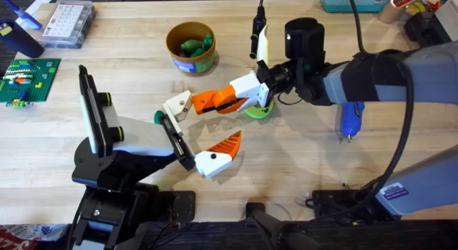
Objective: Pick up the gripper from the table and insert it into the empty holder that is missing its gripper. Then pick up a screw, insert it into the mounting hole, and use the screwdriver to tighten it. Finally, clean up the table by picking up the vegetable and placing it into the bucket.
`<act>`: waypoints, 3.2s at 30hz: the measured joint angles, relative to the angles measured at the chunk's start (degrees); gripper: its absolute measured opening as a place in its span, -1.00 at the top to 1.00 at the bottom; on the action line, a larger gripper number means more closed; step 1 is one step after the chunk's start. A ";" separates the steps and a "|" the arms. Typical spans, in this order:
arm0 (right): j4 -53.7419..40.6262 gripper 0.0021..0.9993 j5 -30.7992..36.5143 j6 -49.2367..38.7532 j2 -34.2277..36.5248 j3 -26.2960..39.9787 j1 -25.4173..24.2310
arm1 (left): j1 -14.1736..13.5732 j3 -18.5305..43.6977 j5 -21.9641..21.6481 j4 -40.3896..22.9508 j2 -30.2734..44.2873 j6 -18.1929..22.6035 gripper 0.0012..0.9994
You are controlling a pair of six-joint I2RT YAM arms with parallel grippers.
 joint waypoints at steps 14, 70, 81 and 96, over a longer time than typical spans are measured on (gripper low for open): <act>-0.23 0.97 -2.37 4.01 0.02 0.00 -5.48 | -0.02 0.02 -0.03 -0.08 0.00 -0.18 -0.98; 0.04 0.97 -3.57 6.37 -0.50 2.49 1.38 | 0.00 0.02 -0.44 -0.07 0.01 -0.17 -0.98; -0.07 0.97 -2.99 4.40 1.26 3.48 1.74 | 0.15 0.02 -1.61 -0.07 0.00 -0.34 -0.98; -0.01 0.97 -2.23 4.04 2.54 4.50 1.91 | 0.13 0.04 -1.00 -0.14 0.01 -0.78 -0.98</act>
